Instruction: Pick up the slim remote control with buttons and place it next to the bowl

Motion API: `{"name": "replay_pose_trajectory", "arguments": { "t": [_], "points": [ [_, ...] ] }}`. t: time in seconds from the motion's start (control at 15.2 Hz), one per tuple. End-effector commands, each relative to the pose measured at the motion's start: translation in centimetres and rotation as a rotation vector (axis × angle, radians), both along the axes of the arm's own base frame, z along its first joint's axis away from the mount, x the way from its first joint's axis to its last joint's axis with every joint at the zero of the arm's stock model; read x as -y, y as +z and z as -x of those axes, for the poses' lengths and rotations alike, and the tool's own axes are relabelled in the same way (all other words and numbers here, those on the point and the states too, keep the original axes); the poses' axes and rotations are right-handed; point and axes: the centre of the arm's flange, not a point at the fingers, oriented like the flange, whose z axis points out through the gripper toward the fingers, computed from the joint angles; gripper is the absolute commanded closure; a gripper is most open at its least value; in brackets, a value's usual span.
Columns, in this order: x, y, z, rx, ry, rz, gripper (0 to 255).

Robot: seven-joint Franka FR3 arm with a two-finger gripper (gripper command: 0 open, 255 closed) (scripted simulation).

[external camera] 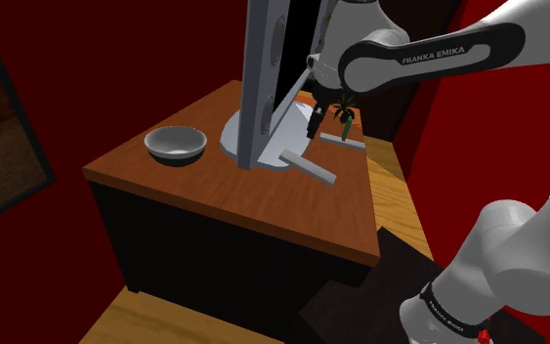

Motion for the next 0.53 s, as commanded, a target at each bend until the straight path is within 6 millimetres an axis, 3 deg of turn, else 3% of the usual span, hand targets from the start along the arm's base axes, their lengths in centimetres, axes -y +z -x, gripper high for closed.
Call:
{"name": "replay_pose_trajectory", "arguments": {
  "t": [0.0, 0.26, 0.46],
  "points": [
    [0.2, -0.9, 0.0, 0.006, 0.001, -0.002, 0],
    [0.6, -2.7, -0.4, 0.006, 0.001, -0.002, 0],
    [0.6, -2.7, -0.4, 0.006, 0.001, -0.002, 0]
  ]
}}
